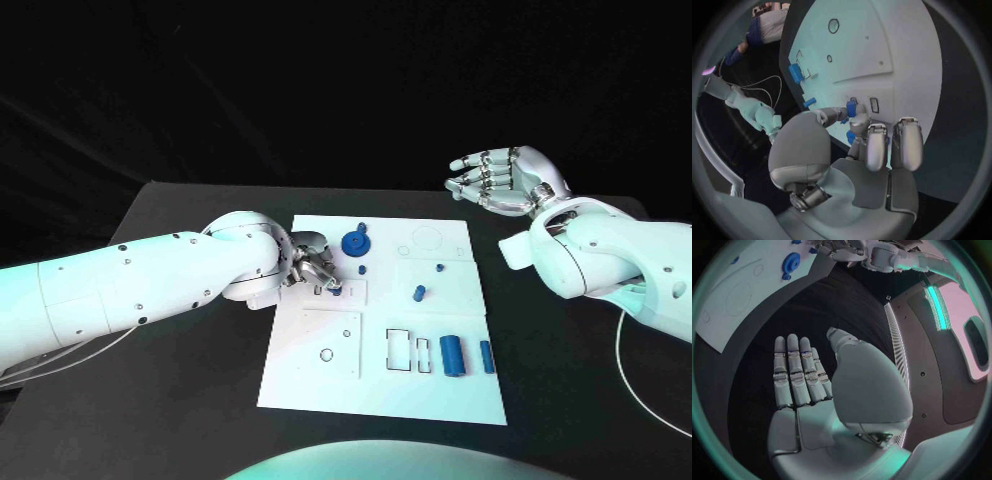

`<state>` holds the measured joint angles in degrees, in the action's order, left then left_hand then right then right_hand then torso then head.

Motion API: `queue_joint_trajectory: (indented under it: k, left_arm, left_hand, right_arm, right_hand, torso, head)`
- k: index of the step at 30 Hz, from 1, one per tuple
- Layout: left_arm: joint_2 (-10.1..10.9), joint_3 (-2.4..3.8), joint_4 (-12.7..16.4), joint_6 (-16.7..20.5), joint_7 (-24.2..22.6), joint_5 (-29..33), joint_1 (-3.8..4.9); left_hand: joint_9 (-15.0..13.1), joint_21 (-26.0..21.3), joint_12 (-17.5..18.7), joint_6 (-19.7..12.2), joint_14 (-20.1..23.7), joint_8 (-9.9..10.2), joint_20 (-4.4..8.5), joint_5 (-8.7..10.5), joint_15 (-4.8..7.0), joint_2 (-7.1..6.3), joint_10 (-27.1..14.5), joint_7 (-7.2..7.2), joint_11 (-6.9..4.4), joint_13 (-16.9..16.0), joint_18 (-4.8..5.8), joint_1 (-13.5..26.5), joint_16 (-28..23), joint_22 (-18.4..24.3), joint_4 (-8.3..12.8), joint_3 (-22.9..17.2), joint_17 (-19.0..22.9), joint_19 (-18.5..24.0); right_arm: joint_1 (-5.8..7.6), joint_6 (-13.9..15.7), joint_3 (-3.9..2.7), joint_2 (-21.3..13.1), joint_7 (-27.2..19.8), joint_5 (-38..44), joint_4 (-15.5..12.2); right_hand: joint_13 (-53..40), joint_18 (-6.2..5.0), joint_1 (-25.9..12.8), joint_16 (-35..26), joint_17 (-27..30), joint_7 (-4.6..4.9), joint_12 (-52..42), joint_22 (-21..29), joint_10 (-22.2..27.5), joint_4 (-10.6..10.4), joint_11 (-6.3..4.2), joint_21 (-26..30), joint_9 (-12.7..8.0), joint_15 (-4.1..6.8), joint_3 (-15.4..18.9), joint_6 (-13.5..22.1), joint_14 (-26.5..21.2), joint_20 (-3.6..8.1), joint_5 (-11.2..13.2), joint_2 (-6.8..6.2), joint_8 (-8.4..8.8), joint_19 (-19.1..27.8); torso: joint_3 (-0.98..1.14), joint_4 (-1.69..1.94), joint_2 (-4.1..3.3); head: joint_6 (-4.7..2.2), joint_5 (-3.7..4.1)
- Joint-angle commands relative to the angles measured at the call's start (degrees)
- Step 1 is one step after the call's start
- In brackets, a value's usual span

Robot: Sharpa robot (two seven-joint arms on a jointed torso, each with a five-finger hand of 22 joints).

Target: Assemble the parts on the task board

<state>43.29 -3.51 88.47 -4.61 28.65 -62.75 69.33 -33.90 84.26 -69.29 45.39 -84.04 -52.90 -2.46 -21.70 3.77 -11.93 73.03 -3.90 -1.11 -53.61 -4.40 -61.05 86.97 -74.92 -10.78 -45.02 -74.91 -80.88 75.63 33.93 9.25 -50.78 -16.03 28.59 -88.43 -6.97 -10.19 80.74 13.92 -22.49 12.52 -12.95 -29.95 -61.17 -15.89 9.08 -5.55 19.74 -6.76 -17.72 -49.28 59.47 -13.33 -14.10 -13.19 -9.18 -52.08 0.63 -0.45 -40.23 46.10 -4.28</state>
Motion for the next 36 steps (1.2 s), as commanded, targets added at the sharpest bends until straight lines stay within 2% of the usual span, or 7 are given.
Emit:
queue_joint_trajectory:
  k: [1,26,36]
  left_arm:
    - [0.02,-0.08,0.07,-2.05,0.57,-0.55,-0.11]
    - [-0.13,-0.08,-0.03,-3.47,0.58,-0.21,-0.11]
    - [-0.76,-0.08,-0.59,-3.30,0.50,0.58,-0.09]
  left_hand:
    - [-0.12,0.20,-0.29,0.78,-4.36,-0.38,0.28,-0.62,0.56,0.74,0.41,0.57,0.06,-0.17,1.14,0.01,0.15,-0.38,11.87,-11.58,-9.34,0.07]
    - [-0.16,0.22,-0.61,0.97,-4.36,-0.49,0.33,-1.24,0.61,0.60,0.78,0.65,0.00,-0.65,1.16,0.25,0.14,-0.44,11.86,-11.45,-9.32,0.03]
    - [-0.49,0.17,-1.70,1.89,-4.38,-1.12,0.60,-1.08,0.95,0.95,2.36,1.37,-0.52,-2.19,1.20,2.01,0.14,-0.59,10.64,-9.25,-9.37,-0.07]
  right_arm:
    - [-0.03,-1.01,-0.01,0.05,-0.69,0.18,0.01]
    - [-0.18,-1.11,-0.01,0.16,-0.74,0.17,0.13]
    - [-0.20,-1.15,-0.01,0.18,-0.72,0.14,0.17]
  right_hand:
    - [0.05,-0.25,-0.43,-0.33,0.07,0.90,0.22,0.05,-0.10,0.04,0.43,0.33,-0.05,-0.29,0.29,0.38,-0.04,-0.28,0.24,-0.10,0.27,0.10]
    - [0.25,-0.26,-0.57,-0.44,0.14,0.91,0.19,0.24,-0.11,0.01,0.43,0.42,-0.08,-0.31,0.48,0.36,0.00,-0.31,0.22,-0.07,0.28,0.07]
    - [0.31,-0.26,-0.60,-0.48,0.16,0.91,0.19,0.31,-0.10,0.01,0.44,0.45,-0.09,-0.31,0.53,0.35,0.01,-0.31,0.22,-0.04,0.28,0.06]
  torso:
    - [0.03,-0.01,0.00]
    - [0.03,-0.02,-0.03]
    - [0.05,-0.04,-0.02]
  head:
    - [0.04,-0.01]
    - [0.17,-0.02]
    - [0.33,0.00]
